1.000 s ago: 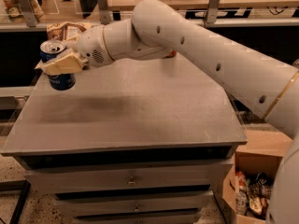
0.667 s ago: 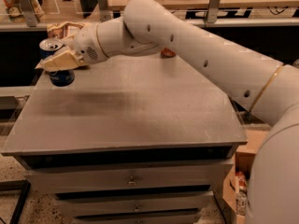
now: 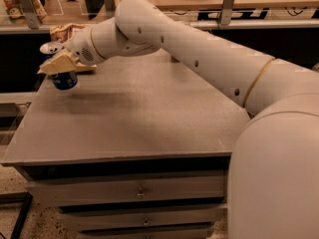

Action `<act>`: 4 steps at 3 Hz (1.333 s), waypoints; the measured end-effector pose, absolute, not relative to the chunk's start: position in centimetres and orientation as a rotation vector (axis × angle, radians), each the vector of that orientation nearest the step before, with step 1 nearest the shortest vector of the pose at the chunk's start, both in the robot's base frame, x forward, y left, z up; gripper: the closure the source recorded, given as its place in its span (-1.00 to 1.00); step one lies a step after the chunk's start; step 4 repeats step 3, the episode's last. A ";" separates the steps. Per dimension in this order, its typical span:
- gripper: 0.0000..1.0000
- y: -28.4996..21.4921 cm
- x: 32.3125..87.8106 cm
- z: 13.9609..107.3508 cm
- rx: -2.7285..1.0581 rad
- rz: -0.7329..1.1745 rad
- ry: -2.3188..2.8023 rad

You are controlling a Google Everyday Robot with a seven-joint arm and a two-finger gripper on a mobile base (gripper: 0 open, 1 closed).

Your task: Move pepsi can near brown chip bag

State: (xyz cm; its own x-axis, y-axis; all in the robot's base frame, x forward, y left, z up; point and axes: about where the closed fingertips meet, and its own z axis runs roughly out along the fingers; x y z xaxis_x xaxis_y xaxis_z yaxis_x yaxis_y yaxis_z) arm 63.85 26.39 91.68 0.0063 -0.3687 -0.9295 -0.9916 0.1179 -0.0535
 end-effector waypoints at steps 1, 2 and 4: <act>-0.65 27.1 65.3 90.6 -1.388 0.849 1.559; -1.00 27.5 66.2 89.0 -1.362 0.819 1.607; -1.00 27.5 66.2 89.0 -1.361 0.819 1.607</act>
Offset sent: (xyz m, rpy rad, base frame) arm 0.0304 0.0114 -0.0316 -0.0840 0.0073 -0.0996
